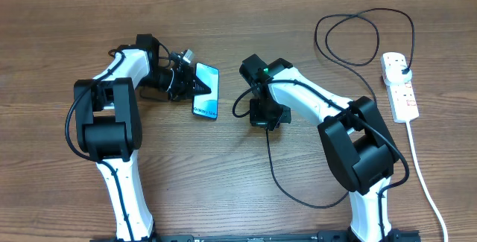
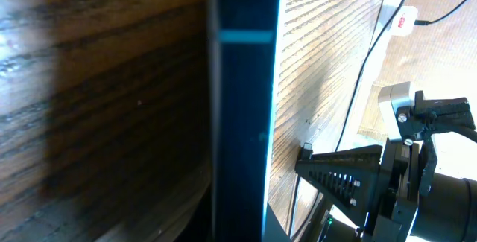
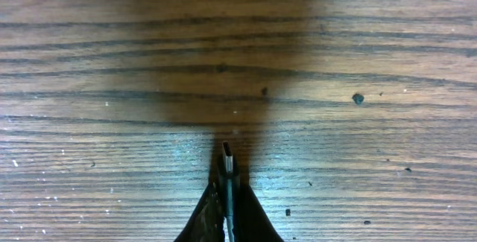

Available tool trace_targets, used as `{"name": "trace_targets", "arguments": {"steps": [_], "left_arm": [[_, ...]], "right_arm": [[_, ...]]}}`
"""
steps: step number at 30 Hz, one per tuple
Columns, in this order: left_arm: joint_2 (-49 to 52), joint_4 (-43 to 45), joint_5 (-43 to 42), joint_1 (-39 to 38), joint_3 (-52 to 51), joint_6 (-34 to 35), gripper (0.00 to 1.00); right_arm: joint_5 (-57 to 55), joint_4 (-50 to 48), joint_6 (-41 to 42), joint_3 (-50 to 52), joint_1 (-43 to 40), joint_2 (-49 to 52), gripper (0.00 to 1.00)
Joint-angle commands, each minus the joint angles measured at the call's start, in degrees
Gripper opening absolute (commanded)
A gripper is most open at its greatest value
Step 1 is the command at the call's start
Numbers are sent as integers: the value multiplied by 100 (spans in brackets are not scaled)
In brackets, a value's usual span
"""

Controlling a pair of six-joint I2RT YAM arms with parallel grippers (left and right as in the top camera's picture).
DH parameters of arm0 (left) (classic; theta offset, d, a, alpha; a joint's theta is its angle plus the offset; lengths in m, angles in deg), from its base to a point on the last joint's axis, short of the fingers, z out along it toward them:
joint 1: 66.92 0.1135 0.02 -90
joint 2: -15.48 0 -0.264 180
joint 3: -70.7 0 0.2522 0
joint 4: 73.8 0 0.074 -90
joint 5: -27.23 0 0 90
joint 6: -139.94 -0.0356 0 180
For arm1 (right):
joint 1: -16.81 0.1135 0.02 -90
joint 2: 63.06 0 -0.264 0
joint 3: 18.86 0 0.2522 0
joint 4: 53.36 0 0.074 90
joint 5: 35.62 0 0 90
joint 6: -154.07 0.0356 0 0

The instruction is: Plug charger to phone and switch on socket

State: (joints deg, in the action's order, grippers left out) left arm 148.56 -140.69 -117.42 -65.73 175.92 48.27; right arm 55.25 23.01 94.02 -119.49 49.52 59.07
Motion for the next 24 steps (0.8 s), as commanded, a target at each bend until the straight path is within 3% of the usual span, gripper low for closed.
{"name": "trace_targets", "arguments": {"steps": [1,9,13,18,21,24], "left_arm": [[85,-79,723,-55,-140,142,4],[85,-74,656,-52,-138,149,4],[85,-304,601,-39,-138,476,4],[79,-131,-896,61,-136,-15,4],[15,-243,-1766,133,-136,-450,4],[-164,-619,-1954,186,-136,-990,4]], "right_arm": [[-304,-66,-15,216,-33,219,4],[-306,-131,-17,216,-33,219,4],[-197,-120,-17,216,-33,219,4],[-87,-74,-55,216,-33,219,4],[293,-61,-658,216,-33,118,4],[507,-31,-774,216,-33,-201,4]]}}
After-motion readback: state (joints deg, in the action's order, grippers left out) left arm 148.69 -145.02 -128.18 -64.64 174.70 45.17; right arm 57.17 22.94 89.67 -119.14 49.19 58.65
